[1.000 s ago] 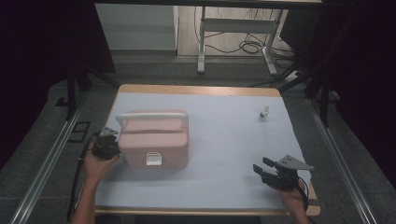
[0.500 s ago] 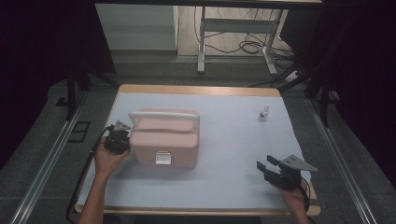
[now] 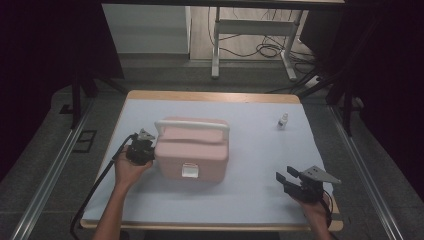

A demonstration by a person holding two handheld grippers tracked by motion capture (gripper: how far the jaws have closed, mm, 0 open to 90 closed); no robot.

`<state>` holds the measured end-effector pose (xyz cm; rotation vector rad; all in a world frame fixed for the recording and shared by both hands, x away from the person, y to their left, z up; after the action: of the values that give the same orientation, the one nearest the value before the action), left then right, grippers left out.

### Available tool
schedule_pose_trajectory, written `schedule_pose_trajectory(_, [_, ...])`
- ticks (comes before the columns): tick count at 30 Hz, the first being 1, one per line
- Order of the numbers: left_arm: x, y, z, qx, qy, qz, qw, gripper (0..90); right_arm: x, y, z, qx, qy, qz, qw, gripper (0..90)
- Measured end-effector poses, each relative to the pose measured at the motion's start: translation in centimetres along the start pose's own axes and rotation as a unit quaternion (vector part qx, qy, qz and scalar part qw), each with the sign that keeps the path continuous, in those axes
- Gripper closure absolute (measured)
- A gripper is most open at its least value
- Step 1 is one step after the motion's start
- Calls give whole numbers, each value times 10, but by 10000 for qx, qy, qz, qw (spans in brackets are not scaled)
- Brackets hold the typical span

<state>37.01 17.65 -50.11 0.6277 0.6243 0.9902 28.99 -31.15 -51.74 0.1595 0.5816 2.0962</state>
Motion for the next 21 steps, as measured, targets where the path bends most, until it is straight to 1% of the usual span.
schedule_pose_trajectory(4, [-8, -1, -3, 75, -119, -62, 9999, 900, 0, 0, 0, 17, 26, -11, 10000, 458])
schedule_pose_trajectory(5, [-11, -1, -5, 126, -179, -74, 9997, 900, 0, 0, 0, 19, 29, -13, 10000, 458])
schedule_pose_trajectory(6, [-11, -1, -5, 126, -179, -74, 9997, 900, 0, 0, 0, 19, 29, -13, 10000, 458])
schedule_pose_trajectory(8, [-13, -1, -8, 156, -255, -73, 9995, 900, 0, 0, 0, 9, 11, -15, 10000, 458])
schedule_pose_trajectory(10, [-17, -1, -9, 167, -293, -126, 9994, 900, 0, 0, 0, 30, 23, -13, 10000, 458])
schedule_pose_trajectory(13, [-22, -2, -10, 171, -293, -217, 9992, 900, 1, -1, 0, 32, 26, -9, 10000, 458])
schedule_pose_trajectory(16, [-28, -4, -10, 208, -368, -252, 9988, 900, 2, -2, 0, 34, 41, 4, 10000, 458])
schedule_pose_trajectory(17, [-33, -5, -10, 212, -406, -286, 9985, 900, 2, -1, 0, 30, 42, 7, 10000, 458])
schedule_pose_trajectory(18, [-33, -5, -10, 212, -406, -286, 9985, 900, 2, -1, 0, 30, 42, 7, 10000, 458])
schedule_pose_trajectory(21, [-39, -7, -11, 207, -444, -348, 9982, 900, 2, -1, 0, 21, 27, 2, 10000, 457])
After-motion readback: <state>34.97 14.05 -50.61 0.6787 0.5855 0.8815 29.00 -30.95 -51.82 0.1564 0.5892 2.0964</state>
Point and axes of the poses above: each handheld gripper's, and its own axes: y roughly backward along the jaws, z roughly out of its top, x roughly to its left, the point moved 3 cm from there along -y, roughly forward along the jaws, and after that the axes turned 12 degrees about y, right-handed, at the moved point
